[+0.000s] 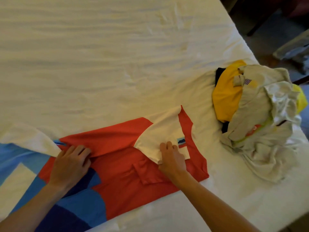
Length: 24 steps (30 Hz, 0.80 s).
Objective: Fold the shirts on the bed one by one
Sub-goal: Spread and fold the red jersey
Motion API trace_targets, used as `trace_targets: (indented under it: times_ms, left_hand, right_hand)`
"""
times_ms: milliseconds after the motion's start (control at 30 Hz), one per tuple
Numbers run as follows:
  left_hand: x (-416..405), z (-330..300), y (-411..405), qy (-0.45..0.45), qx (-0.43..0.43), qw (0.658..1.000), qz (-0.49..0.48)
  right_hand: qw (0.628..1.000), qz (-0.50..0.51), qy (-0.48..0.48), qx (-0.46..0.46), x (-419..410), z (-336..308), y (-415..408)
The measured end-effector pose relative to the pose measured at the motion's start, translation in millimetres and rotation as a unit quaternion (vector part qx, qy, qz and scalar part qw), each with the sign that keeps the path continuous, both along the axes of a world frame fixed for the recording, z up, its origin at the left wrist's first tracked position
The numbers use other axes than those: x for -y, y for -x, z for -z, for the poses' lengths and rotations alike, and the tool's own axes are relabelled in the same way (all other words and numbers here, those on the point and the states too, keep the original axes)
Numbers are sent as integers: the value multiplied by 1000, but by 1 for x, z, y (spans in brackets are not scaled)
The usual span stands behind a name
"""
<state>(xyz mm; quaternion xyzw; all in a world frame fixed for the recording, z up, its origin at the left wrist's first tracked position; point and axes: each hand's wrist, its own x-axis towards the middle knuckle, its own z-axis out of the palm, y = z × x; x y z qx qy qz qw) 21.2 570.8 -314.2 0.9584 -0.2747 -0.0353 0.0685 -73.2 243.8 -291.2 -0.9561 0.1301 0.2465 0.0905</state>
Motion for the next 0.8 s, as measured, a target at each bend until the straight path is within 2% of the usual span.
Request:
trace_targets:
  times_ms: [100,200,333,400,533,633,800]
  left_hand:
    - [-4,-3,1,-29,-7,999,-19]
    - [-11,-14,-4,-62,-22,997,-29]
    - [-30,-28,-16,-111,-57,992,-34]
    - [-39,-33,-23,-141,-64,987,-32]
    - [-67,-41,-41,-198,-23,980,-25]
    - [-91,-50,-53,-240,4,971,-15]
    - [-143,-61,-48,-286,5,958,-37]
  right_hand:
    - [999,6,24,-25,-1,-1,3]
    - [998,-12,54,30,-15,-8,1]
    - [980,-118,-30,157,-64,-8,-18]
    - [970,-171,-55,166,-98,-4,-35]
    - [958,-236,-71,147,-159,11,-71]
    - [961,-234,-62,134,-181,21,-88]
    - [967,-191,-75,148,-190,22,-86]
